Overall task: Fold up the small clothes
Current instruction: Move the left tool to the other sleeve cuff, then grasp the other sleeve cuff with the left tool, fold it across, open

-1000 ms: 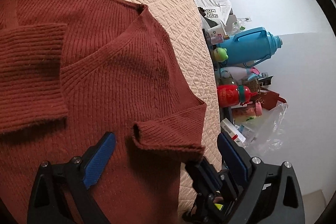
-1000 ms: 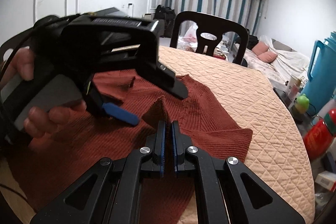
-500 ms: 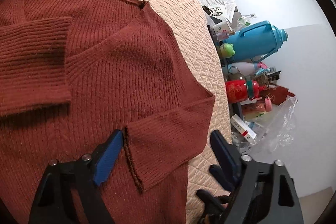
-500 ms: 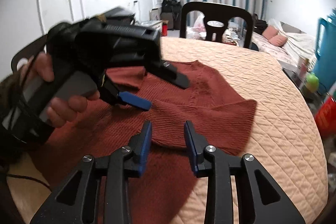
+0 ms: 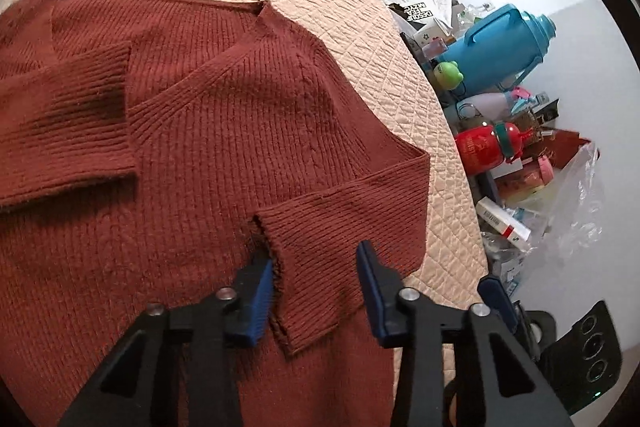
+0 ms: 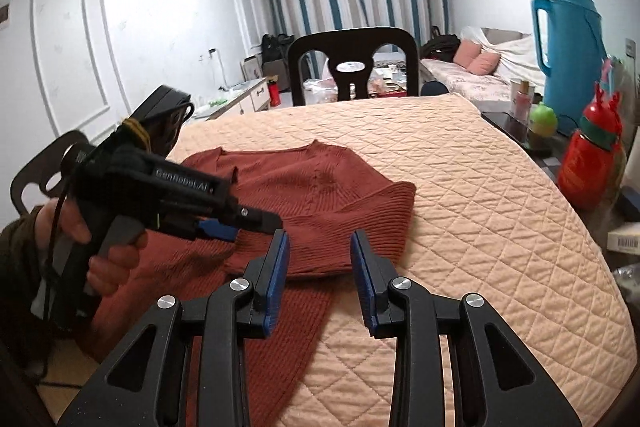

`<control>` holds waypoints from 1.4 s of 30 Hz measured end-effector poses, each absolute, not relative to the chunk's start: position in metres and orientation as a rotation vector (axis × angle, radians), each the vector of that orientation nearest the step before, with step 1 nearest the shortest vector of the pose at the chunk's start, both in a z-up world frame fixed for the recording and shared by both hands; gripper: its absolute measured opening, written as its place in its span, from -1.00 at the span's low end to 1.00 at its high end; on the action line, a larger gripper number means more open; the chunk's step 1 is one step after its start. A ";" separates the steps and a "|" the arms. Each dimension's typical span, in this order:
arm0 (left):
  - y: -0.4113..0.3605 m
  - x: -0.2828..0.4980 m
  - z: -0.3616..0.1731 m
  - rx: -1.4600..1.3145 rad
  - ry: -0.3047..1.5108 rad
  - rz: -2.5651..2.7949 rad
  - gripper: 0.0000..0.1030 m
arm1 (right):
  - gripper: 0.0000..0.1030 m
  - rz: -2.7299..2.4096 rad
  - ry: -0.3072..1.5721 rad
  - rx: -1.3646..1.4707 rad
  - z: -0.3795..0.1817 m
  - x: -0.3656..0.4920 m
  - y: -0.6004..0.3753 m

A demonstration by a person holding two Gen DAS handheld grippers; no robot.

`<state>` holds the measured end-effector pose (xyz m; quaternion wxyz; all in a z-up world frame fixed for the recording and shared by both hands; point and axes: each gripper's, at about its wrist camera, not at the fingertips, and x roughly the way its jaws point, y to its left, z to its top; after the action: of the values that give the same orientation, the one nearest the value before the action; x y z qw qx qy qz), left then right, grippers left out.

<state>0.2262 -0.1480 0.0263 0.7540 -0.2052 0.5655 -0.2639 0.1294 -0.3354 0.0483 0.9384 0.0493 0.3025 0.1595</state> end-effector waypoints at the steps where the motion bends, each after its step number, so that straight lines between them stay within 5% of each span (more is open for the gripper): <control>1: -0.150 0.226 0.026 -0.430 1.230 -0.570 -0.50 | -0.37 0.324 0.620 0.104 0.048 0.131 -0.335; 5: -0.152 0.227 0.028 -0.394 1.213 -0.580 -0.89 | -0.37 0.314 0.622 0.111 0.049 0.128 -0.335; 20: -0.116 0.252 0.071 -0.448 1.046 -0.612 -0.89 | -0.37 0.227 0.659 0.144 0.051 0.158 -0.344; 42: -0.051 0.272 0.052 -0.527 1.077 -0.483 -0.89 | -0.37 0.190 0.802 0.150 0.032 0.227 -0.314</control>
<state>0.2717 -0.0514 0.0518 0.7983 -0.2453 0.5018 -0.2252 0.2272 -0.3145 0.0316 0.9136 0.0730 0.3893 0.0923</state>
